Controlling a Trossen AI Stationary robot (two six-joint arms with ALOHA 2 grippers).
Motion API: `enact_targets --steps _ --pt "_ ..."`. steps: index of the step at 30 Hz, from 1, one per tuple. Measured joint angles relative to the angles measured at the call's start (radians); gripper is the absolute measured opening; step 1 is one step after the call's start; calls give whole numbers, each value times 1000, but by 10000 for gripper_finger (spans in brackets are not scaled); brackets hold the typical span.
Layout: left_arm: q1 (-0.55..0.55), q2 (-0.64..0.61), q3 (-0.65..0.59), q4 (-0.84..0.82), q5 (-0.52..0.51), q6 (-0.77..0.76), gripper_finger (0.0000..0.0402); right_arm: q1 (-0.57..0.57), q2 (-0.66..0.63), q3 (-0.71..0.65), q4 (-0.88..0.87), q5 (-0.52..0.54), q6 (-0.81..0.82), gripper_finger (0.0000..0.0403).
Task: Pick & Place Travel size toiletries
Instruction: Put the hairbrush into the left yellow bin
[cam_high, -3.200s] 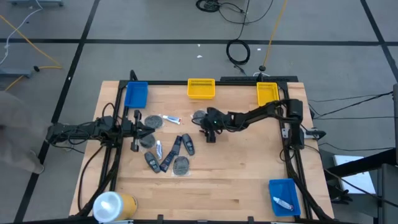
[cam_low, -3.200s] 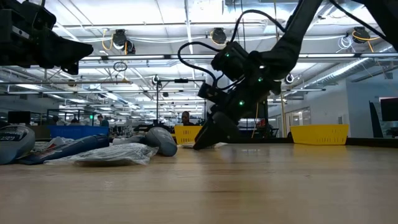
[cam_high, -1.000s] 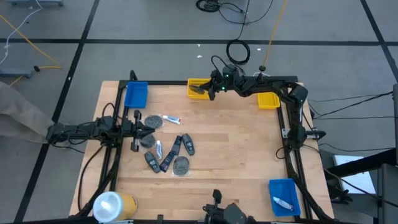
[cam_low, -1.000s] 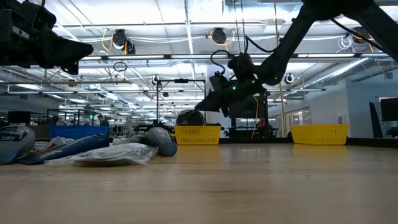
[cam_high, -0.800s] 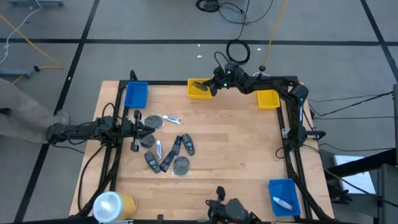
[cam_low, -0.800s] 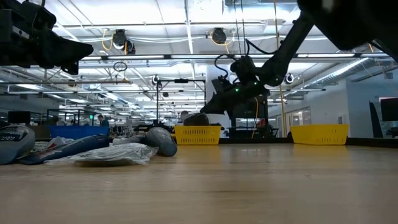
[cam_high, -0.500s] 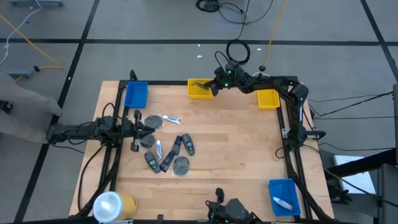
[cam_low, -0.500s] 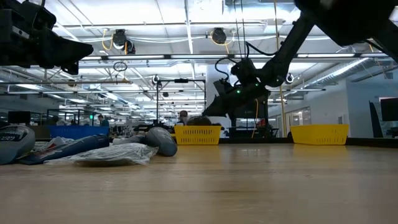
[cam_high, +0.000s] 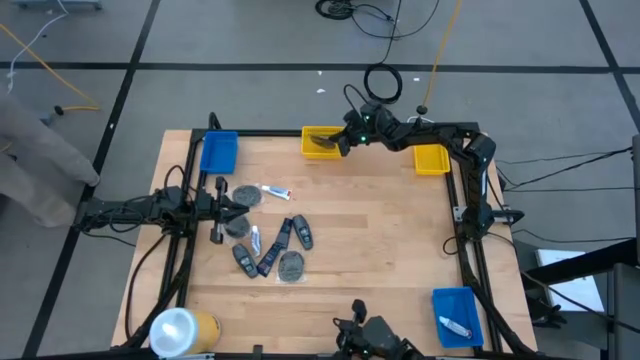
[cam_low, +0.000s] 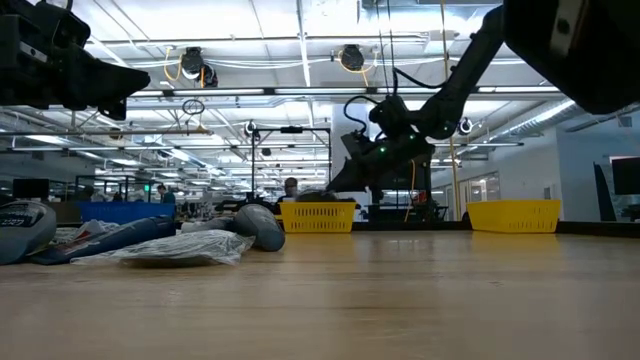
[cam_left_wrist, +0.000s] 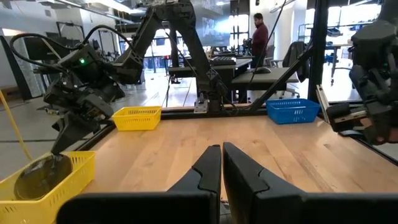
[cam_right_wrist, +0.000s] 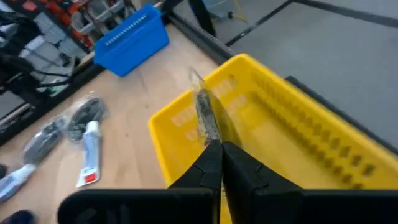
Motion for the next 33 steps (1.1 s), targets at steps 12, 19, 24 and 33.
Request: enact_targets --steps 12,19,24,33 --pt "0 0 0 0 0 0 19 10 0 0 95 -152 87 0" --pt "0 0 0 0 0 0 19 -27 0 0 -12 -74 52 0" --pt "0 0 0 0 0 0 19 -33 0 0 -14 -15 46 0" --pt "0 0 0 0 0 0 19 -4 0 -1 -15 138 -44 37"
